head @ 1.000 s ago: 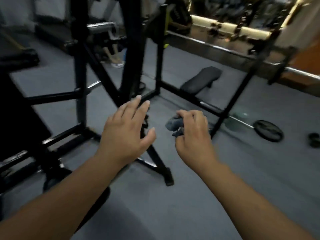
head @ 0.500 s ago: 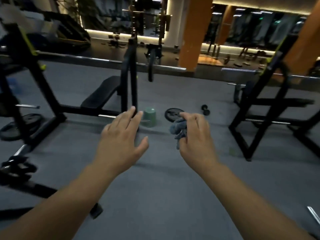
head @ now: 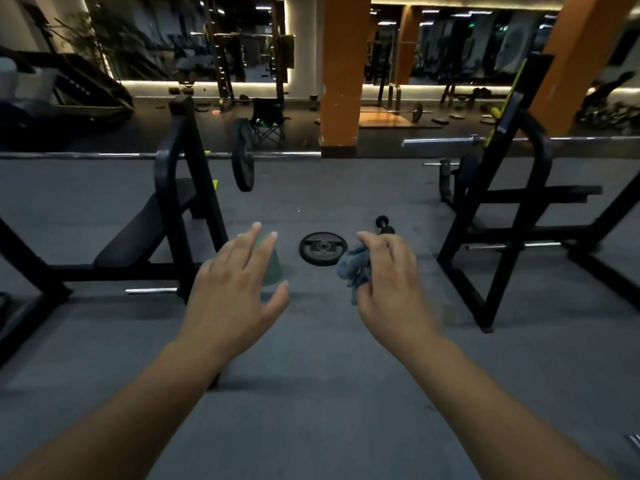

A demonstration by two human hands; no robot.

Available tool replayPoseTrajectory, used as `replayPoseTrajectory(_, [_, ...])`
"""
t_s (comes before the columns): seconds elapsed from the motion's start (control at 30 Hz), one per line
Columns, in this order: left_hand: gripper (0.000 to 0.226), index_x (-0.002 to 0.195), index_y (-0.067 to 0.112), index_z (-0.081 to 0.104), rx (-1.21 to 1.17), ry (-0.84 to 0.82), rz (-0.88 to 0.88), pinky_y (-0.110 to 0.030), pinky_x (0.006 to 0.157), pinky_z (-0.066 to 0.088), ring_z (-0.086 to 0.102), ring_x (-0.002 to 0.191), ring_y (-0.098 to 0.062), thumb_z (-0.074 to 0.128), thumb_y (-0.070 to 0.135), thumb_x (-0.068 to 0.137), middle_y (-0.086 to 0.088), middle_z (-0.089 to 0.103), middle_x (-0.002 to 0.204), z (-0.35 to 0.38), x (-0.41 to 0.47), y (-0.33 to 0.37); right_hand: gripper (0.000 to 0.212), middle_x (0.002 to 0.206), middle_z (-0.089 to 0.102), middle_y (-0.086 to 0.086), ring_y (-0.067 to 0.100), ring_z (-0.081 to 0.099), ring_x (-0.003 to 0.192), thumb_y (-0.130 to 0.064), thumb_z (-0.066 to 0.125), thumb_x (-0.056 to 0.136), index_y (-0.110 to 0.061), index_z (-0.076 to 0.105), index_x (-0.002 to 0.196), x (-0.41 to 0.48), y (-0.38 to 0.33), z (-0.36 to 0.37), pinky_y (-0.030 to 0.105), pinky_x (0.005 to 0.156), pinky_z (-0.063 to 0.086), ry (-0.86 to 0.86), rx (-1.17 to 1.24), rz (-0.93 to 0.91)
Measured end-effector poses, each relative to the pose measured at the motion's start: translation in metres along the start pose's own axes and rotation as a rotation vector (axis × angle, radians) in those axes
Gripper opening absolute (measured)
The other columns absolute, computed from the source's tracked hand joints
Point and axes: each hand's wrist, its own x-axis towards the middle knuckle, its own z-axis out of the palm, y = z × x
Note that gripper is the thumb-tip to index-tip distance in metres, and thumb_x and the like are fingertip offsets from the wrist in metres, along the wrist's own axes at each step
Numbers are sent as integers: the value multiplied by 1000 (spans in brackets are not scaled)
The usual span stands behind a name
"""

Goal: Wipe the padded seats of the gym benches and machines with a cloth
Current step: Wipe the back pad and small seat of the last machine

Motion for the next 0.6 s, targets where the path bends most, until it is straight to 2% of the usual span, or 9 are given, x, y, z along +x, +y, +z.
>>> replayPoseTrajectory(0.1, [76,152,22,33,-25,7,15,-51,104,42,35,143,-26,33,59,87,-4,28,161,30,73,-19,60,128,40,1,21,38,117,0,55,84,-15,44,142,58,25,34,36,92,45,7,-21,-12])
replayPoseTrajectory(0.23, [77,153,22,32,-48,20,65,-49,106,40,33,144,-26,29,60,87,-4,27,162,63,170,-24,60,128,41,2,20,38,115,0,55,85,-15,44,142,141,62,57,29,90,37,30,-55,21])
replayPoseTrajectory(0.33, [76,155,24,28,-72,17,93,-49,109,36,28,146,-24,29,60,87,-2,22,164,92,245,-21,60,128,42,3,21,37,113,0,54,85,-14,43,143,202,98,68,32,88,40,37,-79,33])
replayPoseTrajectory(0.6, [77,155,25,26,-56,48,155,-48,110,34,27,147,-24,28,61,88,-1,21,164,217,458,7,62,129,40,4,20,36,116,0,55,85,-15,42,143,366,256,129,32,89,40,74,-91,39])
